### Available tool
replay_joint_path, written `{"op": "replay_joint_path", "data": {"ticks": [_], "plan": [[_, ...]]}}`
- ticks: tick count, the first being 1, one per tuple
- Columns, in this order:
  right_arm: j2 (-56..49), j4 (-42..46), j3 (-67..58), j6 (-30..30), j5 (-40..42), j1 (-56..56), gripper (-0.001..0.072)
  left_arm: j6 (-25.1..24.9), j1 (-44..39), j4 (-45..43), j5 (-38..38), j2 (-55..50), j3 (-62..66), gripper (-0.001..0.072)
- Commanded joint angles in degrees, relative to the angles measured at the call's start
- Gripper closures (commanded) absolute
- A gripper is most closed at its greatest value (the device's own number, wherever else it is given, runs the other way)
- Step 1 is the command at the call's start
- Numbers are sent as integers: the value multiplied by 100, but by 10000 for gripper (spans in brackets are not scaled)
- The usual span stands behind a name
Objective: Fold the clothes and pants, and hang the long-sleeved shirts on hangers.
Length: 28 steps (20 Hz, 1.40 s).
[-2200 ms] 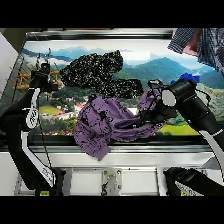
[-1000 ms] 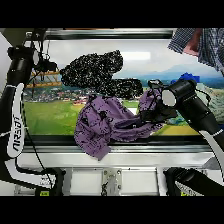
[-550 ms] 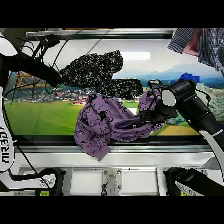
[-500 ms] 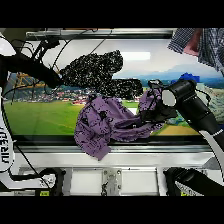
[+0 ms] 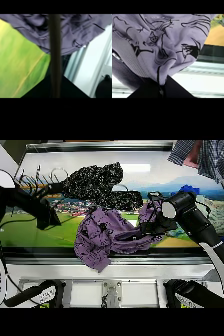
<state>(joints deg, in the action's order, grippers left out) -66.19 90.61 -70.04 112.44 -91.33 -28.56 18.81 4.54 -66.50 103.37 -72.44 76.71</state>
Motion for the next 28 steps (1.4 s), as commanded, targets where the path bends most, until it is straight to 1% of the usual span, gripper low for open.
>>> {"op": "replay_joint_path", "data": {"ticks": [1, 4, 7, 10, 14, 16, 21, 28], "plan": [[-2, 0, 2, 2, 0, 0, 690, -693, 9, -7, -205, 726, -1145, 695], [-2, 0, 2, 2, 0, 2, 690, -704, 9, -4, -470, 1215, -1801, 694], [-2, 0, 2, 2, 0, 0, 690, -704, -68, 0, -717, 1471, -2378, 695], [-2, 0, 2, 2, -2, 2, 690, -704, -415, -4, -1056, 1493, -2780, 695], [-2, 0, 2, 2, -2, 2, 690, -678, -1010, -2, -1823, 1486, -2903, 695], [-2, 0, 2, 2, 0, 2, 690, -636, -1207, 2, -2000, 1392, -2896, 694], [-2, 0, 2, 2, 0, 2, 690, -636, -1478, 4, -1821, 713, -2896, 695], [-2, -2, 2, 4, 0, 2, 690, -643, -1869, 118, -2315, 236, -2889, 695]]}}
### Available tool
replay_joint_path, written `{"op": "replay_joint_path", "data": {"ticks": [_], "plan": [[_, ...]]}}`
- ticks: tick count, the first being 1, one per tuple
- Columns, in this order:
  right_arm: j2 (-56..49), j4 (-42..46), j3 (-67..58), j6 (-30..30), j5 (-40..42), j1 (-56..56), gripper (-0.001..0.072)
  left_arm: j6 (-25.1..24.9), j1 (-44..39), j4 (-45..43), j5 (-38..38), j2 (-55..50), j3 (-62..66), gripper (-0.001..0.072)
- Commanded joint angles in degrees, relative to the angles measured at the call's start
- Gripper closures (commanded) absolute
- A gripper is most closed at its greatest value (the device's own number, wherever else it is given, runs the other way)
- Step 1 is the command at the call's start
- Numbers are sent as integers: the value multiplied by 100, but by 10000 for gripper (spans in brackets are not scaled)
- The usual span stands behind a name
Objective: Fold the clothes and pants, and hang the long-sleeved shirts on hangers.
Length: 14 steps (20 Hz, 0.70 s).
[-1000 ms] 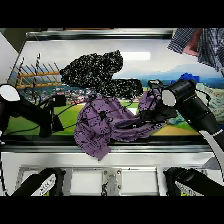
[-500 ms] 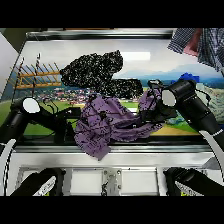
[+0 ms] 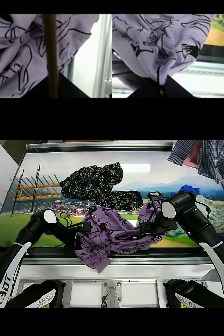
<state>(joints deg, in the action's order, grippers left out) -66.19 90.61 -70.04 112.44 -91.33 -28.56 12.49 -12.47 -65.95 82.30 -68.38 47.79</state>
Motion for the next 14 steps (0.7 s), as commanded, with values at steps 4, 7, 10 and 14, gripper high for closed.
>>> {"op": "replay_joint_path", "data": {"ticks": [4, 7, 10, 14], "plan": [[-2, -208, -13, -247, -44, 2, 690, -11, -195, 623, -197, -452, 2, 695], [-2, -234, -254, -579, -59, 2, 691, -11, -197, 616, -208, -527, 0, 695], [-2, -216, -610, -619, -31, 0, 691, -13, -197, 616, -205, -520, 2, 695], [-2, -240, -850, -619, 4, -39, 691, -122, -197, 839, -278, -520, 2, 695]]}}
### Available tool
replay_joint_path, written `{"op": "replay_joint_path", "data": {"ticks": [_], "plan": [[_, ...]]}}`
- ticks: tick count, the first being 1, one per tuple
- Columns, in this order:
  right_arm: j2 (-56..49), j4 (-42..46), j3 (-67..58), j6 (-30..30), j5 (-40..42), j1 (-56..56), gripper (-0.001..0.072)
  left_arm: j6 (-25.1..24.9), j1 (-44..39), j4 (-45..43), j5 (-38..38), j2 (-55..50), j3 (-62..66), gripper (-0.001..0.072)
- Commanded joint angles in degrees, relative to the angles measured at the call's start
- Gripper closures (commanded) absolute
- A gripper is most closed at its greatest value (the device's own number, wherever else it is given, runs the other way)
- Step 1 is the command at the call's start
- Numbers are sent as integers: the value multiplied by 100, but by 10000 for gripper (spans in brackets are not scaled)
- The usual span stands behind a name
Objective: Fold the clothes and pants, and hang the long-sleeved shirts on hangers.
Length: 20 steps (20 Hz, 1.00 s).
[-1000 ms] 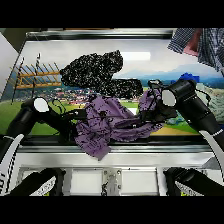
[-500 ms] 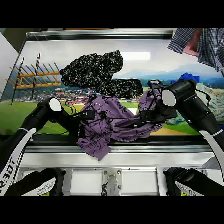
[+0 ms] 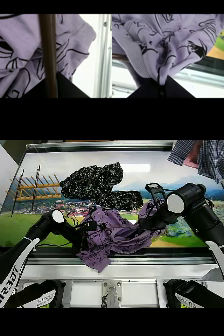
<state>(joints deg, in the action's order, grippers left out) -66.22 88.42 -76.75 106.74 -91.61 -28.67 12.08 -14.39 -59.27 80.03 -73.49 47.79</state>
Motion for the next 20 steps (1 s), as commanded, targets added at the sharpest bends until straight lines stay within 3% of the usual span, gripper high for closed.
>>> {"op": "replay_joint_path", "data": {"ticks": [1, 9, 20], "plan": [[0, -28, -188, -46, 31, -79, 691, -79, -2, 249, -90, -9, 2, 695], [-173, -678, -188, -44, 866, -752, 691, -74, -2, 249, -216, -9, 4, 695], [-529, -1502, -190, -48, 2610, -1399, 692, -74, -2, 249, -227, -9, 2, 694]]}}
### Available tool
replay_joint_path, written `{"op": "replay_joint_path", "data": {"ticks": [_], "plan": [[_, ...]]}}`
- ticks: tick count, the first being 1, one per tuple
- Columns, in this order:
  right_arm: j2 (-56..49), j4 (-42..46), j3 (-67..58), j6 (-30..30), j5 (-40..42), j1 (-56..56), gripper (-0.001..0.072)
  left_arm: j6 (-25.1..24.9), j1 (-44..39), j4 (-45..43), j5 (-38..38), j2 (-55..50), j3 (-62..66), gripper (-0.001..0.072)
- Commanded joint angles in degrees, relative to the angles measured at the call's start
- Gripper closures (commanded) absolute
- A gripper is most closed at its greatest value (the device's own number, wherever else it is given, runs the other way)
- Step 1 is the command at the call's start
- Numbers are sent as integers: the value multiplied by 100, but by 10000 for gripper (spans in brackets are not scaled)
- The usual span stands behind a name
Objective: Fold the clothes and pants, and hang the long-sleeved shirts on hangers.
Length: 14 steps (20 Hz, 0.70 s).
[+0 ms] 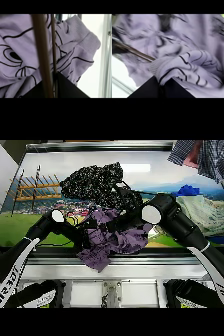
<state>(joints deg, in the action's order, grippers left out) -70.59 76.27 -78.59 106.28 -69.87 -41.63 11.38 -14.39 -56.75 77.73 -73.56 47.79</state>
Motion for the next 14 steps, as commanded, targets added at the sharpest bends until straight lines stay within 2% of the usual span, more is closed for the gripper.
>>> {"op": "replay_joint_path", "data": {"ticks": [1, 11, 12, 14], "plan": [[-118, -308, -7, -2, 459, -127, 692, -4, -2, -2, 2, -2, 4, 694], [-184, -304, -11, -7, 540, -203, 678, -2, -2, -4, 7, -2, 2, 694], [-184, -306, -11, -4, 540, -203, 618, -2, -2, -4, 9, -2, 2, 694], [-184, -306, -11, -7, 540, -203, 174, -2, -2, -2, 7, -2, 2, 694]]}}
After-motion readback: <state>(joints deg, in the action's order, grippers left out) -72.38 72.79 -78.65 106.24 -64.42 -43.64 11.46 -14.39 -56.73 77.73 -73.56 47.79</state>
